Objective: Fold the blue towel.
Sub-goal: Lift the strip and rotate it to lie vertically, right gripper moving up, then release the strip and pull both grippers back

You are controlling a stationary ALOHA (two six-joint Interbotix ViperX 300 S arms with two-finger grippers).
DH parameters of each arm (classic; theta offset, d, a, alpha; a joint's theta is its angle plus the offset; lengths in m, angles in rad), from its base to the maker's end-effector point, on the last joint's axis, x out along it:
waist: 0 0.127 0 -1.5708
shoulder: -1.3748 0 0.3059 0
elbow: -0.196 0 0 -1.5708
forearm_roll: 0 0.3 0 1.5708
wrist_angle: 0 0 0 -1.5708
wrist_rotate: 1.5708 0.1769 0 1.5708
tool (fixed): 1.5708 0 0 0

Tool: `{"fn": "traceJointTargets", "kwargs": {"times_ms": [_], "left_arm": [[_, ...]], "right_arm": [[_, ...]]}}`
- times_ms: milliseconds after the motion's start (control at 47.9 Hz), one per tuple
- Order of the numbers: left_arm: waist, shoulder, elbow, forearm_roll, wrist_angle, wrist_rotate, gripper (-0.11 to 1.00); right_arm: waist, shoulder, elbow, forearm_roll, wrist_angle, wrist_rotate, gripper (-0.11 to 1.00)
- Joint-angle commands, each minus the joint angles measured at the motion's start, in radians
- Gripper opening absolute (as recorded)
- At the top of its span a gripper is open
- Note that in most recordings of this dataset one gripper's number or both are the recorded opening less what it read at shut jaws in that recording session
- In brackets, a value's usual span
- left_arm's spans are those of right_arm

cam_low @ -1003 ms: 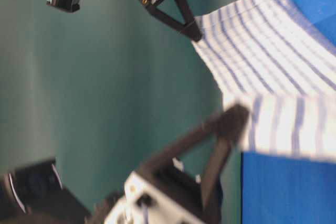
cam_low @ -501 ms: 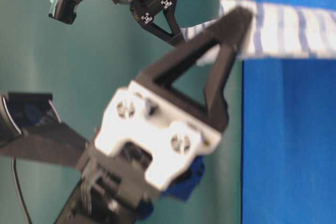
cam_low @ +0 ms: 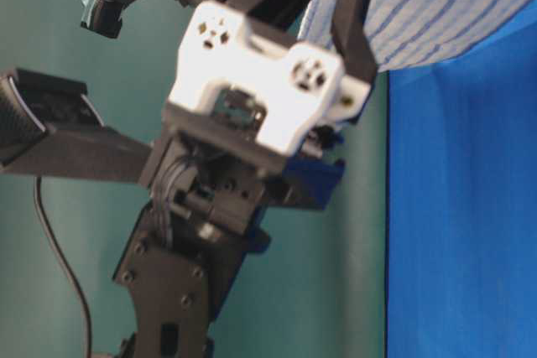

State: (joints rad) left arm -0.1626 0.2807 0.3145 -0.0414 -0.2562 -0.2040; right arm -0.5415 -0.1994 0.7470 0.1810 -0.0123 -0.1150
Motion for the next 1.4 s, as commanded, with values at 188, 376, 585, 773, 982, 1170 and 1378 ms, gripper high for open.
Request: {"fn": "traceJointTargets", "kwargs": {"times_ms": [188, 376, 585, 773, 982, 1170, 1378], "left_arm": [[-0.014, -0.012, -0.025, 0.005, -0.015, 0.014, 0.02], [-0.014, -0.020, 0.008, 0.003, -0.017, 0.014, 0.02], [-0.020, -0.057, 0.104, -0.002, -0.063, -0.002, 0.02], [-0.044, -0.086, 0.189, -0.017, -0.138, -0.015, 0.02], [-0.061, -0.110, 0.252, -0.017, -0.153, -0.052, 0.02], [-0.066, -0.118, 0.275, -0.017, -0.152, -0.058, 0.02], [-0.064, -0.120, 0.278, -0.017, -0.152, -0.060, 0.03]], "right_arm": [[-0.014, 0.018, -0.048, -0.041, 0.009, -0.002, 0.01], [-0.009, 0.089, -0.098, -0.043, 0.038, -0.003, 0.01], [0.011, 0.166, -0.166, -0.043, 0.041, -0.008, 0.01], [0.037, 0.238, -0.233, -0.051, 0.041, -0.009, 0.01], [0.060, 0.305, -0.301, -0.052, 0.072, -0.008, 0.01], [0.061, 0.331, -0.313, -0.052, 0.084, -0.005, 0.01], [0.063, 0.337, -0.311, -0.052, 0.080, -0.005, 0.02]]}}
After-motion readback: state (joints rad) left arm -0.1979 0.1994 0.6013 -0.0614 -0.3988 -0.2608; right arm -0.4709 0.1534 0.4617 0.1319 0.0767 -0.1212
